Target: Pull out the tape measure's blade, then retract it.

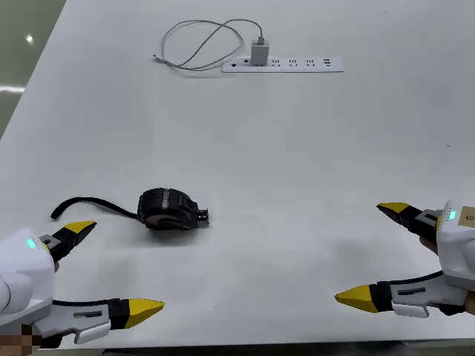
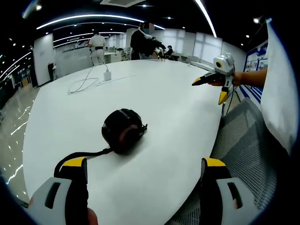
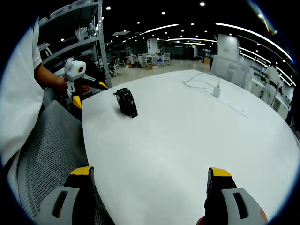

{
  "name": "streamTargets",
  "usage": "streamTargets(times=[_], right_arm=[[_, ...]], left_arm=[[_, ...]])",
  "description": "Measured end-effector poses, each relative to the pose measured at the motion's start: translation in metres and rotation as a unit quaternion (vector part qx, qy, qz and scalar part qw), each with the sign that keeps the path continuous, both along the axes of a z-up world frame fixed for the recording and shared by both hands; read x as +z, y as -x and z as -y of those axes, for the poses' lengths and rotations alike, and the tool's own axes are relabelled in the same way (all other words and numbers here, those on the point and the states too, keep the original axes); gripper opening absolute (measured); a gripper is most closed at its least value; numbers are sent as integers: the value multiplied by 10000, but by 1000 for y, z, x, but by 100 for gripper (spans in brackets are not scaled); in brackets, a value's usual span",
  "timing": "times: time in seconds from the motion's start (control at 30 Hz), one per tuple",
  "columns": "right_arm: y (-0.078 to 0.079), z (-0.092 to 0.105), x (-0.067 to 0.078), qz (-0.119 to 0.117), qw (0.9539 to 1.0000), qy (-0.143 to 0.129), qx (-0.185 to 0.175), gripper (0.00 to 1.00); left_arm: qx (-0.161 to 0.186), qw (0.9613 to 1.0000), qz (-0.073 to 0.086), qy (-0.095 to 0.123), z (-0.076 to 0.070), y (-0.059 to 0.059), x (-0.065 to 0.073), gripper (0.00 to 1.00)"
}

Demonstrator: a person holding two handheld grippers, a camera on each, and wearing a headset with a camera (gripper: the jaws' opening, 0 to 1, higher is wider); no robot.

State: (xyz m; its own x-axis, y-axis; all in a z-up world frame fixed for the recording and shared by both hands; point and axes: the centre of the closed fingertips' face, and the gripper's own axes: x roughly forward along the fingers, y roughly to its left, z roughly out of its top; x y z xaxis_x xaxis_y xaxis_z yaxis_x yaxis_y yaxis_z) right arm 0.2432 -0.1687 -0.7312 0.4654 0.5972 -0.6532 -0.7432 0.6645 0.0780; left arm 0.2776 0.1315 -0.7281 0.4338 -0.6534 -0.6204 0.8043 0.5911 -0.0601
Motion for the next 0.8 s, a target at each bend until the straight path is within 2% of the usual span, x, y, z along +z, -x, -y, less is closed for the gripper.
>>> streamTargets(times=[0.1, 0.33, 0.67, 0.8], right_arm=[[3, 2, 4, 31, 10000, 22, -37, 99], [12, 10, -1, -37, 9998, 168, -60, 99], [12, 13, -3, -38, 9998, 208, -44, 99], [12, 13, -4, -54, 9998, 198, -50, 99]], left_arm=[[9, 10000, -31, 40, -1, 2, 2, 99], [-39, 10000, -24, 32, -2, 3, 4, 99], [-19, 10000, -42, -20, -7, 3, 1, 99], [-101, 9999, -3, -122, -8, 4, 1, 96]])
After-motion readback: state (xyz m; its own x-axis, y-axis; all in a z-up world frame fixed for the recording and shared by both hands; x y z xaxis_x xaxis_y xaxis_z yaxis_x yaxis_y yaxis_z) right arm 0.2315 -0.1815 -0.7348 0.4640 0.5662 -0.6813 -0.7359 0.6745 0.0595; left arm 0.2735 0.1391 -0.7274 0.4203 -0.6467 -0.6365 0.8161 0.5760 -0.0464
